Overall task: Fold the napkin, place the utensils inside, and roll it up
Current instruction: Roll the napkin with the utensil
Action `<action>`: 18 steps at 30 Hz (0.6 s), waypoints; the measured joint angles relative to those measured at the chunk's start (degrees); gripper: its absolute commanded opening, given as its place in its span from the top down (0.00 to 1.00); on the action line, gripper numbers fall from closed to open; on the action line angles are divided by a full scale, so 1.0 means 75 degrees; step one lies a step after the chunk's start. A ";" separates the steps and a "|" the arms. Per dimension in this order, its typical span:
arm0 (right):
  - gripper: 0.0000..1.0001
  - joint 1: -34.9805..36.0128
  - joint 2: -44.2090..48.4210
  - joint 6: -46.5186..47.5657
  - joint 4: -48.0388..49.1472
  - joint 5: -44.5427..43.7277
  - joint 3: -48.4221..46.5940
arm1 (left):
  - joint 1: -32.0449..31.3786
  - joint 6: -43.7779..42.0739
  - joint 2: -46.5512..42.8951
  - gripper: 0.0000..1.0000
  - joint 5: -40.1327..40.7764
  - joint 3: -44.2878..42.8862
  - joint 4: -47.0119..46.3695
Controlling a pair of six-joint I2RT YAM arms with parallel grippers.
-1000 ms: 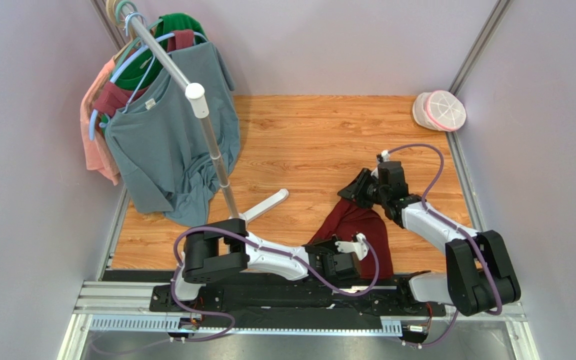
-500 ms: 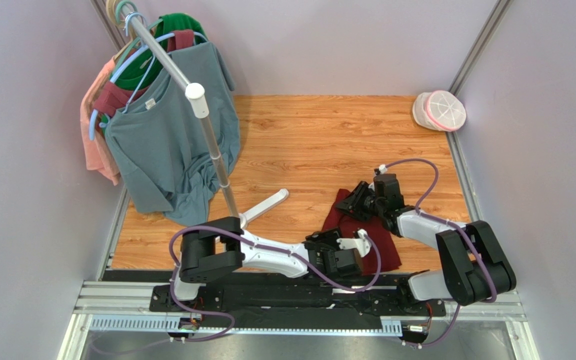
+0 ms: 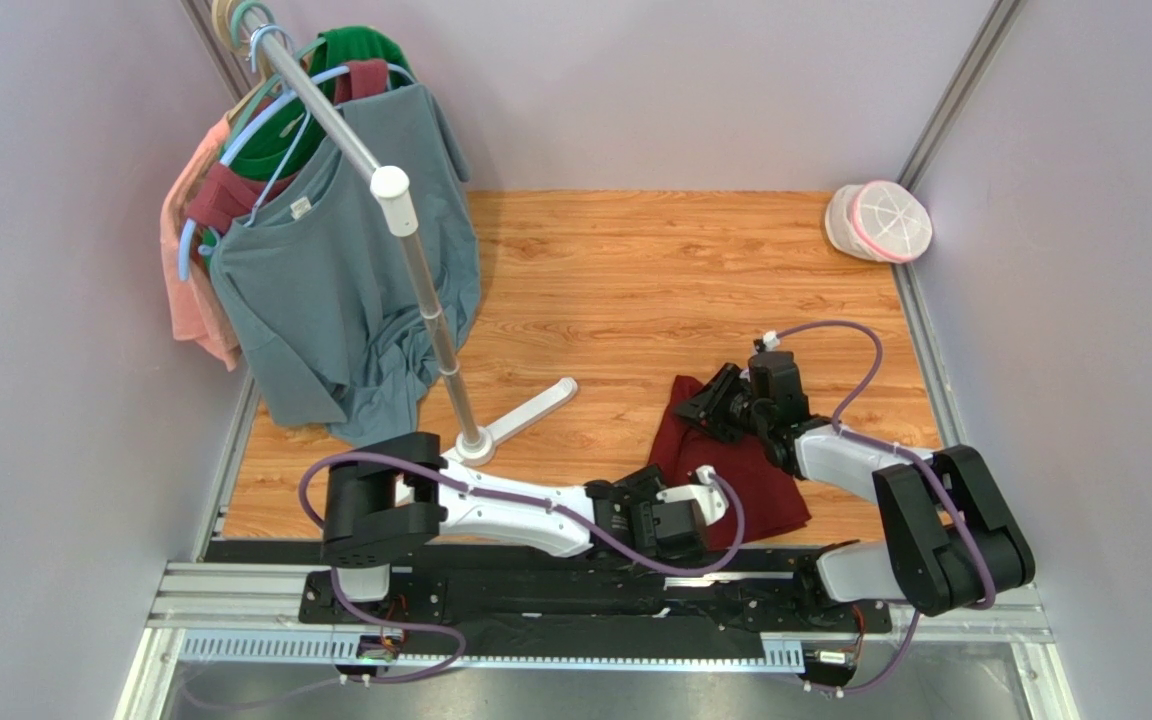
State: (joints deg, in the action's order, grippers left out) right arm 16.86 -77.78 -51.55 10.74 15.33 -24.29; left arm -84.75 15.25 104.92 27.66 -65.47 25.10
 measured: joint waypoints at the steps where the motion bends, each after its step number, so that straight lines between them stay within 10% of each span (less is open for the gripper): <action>1: 0.69 0.0000 0.0000 -0.0009 0.0020 -0.0044 0.0003 | 0.0003 0.0082 -0.0114 0.17 -0.0108 0.0070 0.0061; 18: 0.71 0.0000 -0.0055 -0.0012 0.0189 -0.0236 0.0035 | 0.3075 0.2037 -0.2923 0.34 -0.4479 0.1824 -0.2177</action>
State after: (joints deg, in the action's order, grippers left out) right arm 16.86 -78.19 -51.64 12.16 13.56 -24.03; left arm -61.69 30.52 83.00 -5.93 -51.79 8.78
